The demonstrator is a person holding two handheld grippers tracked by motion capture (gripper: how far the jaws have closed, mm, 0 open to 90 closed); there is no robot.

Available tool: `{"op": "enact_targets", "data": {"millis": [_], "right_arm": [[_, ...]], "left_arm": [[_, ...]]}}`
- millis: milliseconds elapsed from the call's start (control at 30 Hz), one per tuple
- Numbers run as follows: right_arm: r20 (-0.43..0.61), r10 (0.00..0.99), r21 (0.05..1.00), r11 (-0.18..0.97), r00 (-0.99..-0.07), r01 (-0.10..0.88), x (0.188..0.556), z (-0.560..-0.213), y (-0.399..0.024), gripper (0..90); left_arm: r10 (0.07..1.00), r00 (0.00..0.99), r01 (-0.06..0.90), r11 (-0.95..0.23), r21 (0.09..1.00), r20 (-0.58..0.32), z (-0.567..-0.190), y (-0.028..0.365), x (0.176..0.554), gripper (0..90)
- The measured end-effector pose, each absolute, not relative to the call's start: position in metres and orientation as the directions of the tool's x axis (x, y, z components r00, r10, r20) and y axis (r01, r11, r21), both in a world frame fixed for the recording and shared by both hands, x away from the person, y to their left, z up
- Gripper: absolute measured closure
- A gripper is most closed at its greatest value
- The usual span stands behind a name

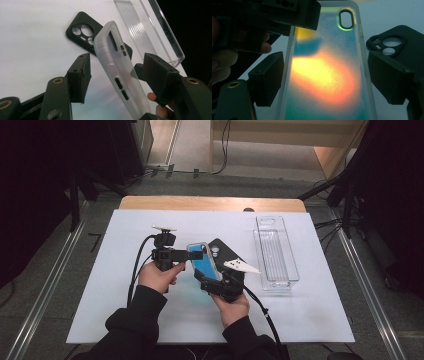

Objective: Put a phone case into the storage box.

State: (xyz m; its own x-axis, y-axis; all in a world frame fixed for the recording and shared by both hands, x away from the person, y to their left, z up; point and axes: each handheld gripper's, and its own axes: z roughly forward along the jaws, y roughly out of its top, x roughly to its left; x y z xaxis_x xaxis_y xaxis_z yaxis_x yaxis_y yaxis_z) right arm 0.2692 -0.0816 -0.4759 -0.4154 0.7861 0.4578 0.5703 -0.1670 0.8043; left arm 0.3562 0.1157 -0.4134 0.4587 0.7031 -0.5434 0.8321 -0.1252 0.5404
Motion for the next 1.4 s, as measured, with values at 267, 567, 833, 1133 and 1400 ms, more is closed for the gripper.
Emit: {"op": "enact_targets", "data": {"millis": [267, 567, 833, 1133, 1400], "right_arm": [[0.461, 0.783, 0.807, -0.173, -0.418, 0.565, 0.269, -0.476, -0.082, 14.9], [0.443, 0.785, 0.824, -0.168, -0.432, 0.541, 0.269, -0.476, -0.080, 14.8], [0.407, 0.796, 0.846, -0.143, -0.448, 0.514, 0.267, -0.475, -0.079, 14.5], [0.367, 0.778, 0.851, -0.060, -0.510, 0.522, 0.271, -0.470, -0.080, 0.0], [0.363, 0.756, 0.817, 0.023, -0.545, 0.576, 0.277, -0.462, -0.083, 0.0]], "left_arm": [[0.687, 0.430, 0.853, -0.096, 0.513, -0.586, -0.412, 0.118, 0.357, 62.7], [0.653, 0.395, 0.872, -0.044, 0.487, -0.647, -0.412, 0.124, 0.357, 77.3], [0.604, 0.368, 0.891, -0.011, 0.455, -0.707, -0.412, 0.128, 0.357, 81.1], [0.584, 0.375, 0.890, -0.009, 0.457, -0.720, -0.412, 0.130, 0.355, 81.3], [0.630, 0.428, 0.848, -0.030, 0.530, -0.648, -0.403, 0.128, 0.350, 81.1]]}}
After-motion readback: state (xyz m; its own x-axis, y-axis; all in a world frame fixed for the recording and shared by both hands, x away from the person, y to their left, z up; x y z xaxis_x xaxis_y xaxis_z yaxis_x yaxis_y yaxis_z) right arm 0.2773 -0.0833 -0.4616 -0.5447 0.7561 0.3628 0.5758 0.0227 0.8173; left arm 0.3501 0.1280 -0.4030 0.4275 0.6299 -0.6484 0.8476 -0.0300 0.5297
